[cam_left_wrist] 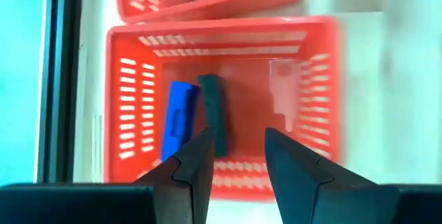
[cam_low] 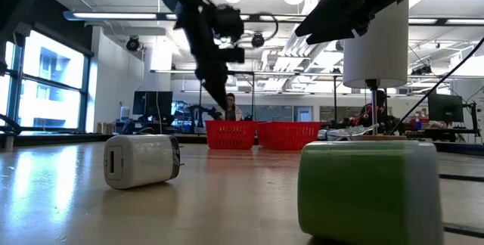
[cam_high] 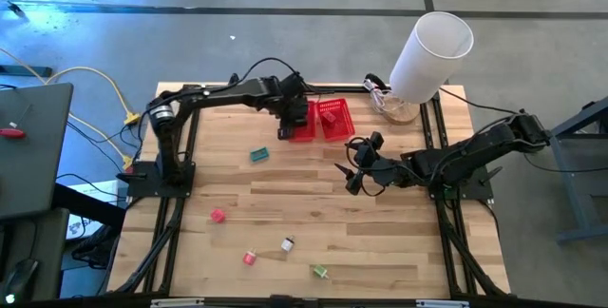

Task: Pick & Place Office items
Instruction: Put the pink charger adapter into the right red bin

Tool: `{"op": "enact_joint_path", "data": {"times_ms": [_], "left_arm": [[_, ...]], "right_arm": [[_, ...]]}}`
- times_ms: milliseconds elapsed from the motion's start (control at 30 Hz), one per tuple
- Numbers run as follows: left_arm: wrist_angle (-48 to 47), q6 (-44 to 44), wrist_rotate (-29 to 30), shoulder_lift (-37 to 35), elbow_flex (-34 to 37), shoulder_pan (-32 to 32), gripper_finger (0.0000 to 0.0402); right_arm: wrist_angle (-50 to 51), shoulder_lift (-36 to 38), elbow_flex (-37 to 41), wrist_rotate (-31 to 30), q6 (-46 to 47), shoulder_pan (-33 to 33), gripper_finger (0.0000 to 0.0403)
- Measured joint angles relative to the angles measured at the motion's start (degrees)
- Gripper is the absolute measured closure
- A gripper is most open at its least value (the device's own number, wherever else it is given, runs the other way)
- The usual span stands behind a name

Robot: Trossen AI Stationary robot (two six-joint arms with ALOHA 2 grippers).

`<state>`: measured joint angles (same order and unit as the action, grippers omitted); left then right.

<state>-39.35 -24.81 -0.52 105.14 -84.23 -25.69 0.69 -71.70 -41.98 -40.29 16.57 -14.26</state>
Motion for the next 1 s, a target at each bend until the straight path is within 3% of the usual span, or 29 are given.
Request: {"op": "enact_joint_path", "data": {"times_ms": [333,633,767,1000], "left_arm": [[-16.3,6.3,0.9,-9.5,0.0,6.5,0.028],[-26.9,16.3,1.4,-10.6,0.0,11.4,0.0274],[-29.3,20.7,1.0,-10.6,0.0,13.2,0.0239],[-33.8,28.2,-2.9,-10.6,0.0,15.4,0.0135]], "right_arm": [[0.0,0.0,0.0,0.0,-0.3,0.0,0.0099],[0.0,0.0,0.0,0.3,-0.2,0.0,0.0099],[0.0,0.0,0.0,2.8,-0.1,0.0,0.0099],[0.0,0.0,0.0,4.5,0.1,0.0,0.0099]]}}
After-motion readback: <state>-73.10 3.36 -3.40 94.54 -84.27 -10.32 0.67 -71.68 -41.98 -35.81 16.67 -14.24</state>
